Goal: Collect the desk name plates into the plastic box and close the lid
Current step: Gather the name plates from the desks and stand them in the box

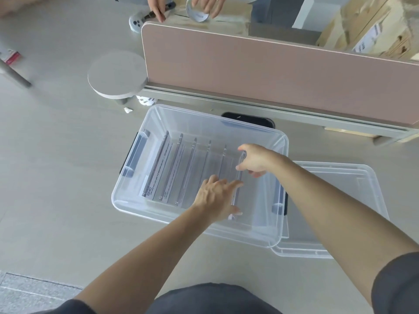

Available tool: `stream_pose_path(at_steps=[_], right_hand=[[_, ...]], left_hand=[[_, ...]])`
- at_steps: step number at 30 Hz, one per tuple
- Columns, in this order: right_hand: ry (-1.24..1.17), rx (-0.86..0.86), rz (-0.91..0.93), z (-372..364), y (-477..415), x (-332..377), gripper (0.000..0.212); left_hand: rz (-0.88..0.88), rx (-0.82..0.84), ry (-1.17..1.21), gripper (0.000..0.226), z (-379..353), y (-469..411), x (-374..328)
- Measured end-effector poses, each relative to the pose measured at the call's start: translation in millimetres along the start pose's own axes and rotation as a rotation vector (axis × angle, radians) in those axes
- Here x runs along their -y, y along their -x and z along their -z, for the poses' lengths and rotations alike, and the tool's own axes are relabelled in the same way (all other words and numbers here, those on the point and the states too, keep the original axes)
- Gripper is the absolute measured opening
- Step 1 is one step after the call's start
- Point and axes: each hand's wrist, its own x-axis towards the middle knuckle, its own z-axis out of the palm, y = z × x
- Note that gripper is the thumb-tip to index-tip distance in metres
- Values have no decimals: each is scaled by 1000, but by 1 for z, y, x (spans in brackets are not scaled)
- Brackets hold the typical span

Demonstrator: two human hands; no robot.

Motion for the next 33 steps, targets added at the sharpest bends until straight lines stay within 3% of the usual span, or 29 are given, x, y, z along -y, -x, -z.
stream_pose_path(at_steps=[5,29,33], right_hand=[[-84,-24,56,-1,-4,-9,63],[-131,-66,120,-12,-23,-15,56],[-135,-64,115,-13,-18,-11,64]], left_hand=[[12,22,73,49,-6,2,5],[42,39,80,47,-1,4,13],[26,48,72,49,2,5,13]])
